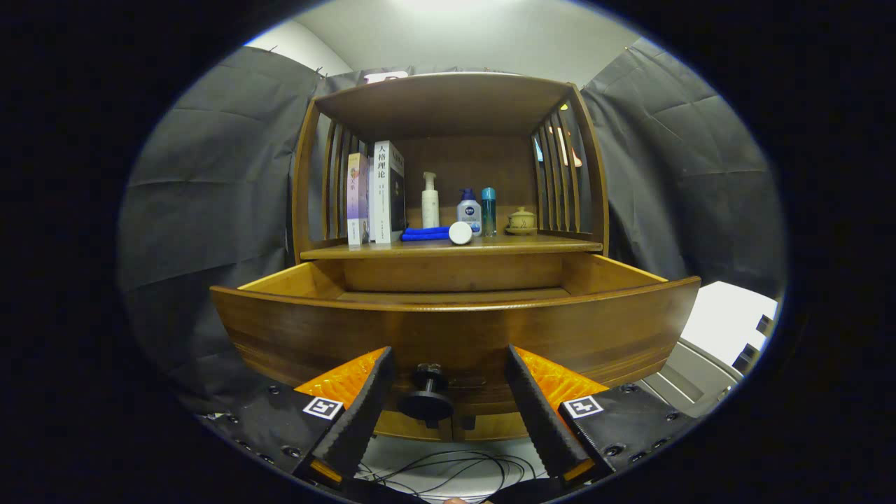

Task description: Pull open the drawer, take out the items inside it, and place them on the countertop above the cabinet.

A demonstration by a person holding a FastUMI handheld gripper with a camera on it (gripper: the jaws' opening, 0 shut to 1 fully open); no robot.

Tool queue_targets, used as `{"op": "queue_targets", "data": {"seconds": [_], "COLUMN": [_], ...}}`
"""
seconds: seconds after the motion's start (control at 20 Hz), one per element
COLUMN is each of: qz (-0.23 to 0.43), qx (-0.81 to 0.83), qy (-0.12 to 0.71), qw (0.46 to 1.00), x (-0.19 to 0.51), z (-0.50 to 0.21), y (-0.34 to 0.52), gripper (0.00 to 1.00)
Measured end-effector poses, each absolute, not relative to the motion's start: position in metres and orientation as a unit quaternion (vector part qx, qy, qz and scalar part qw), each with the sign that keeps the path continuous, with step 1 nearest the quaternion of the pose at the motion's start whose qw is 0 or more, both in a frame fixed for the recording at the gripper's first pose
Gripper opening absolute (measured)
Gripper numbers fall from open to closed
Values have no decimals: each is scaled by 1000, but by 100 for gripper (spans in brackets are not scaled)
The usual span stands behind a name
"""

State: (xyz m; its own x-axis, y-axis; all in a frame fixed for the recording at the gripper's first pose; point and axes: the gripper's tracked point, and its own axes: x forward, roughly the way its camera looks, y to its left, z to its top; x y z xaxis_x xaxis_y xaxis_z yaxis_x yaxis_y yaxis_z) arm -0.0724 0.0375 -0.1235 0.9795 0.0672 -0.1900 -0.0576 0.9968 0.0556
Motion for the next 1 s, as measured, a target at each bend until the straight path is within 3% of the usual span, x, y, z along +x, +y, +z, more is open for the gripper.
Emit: {"op": "queue_targets", "data": {"seconds": [1.0], "qz": [21], "qx": [10], "qy": [128], "qw": [992], "x": [-45], "z": [-138], "y": [47], "gripper": [98]}}
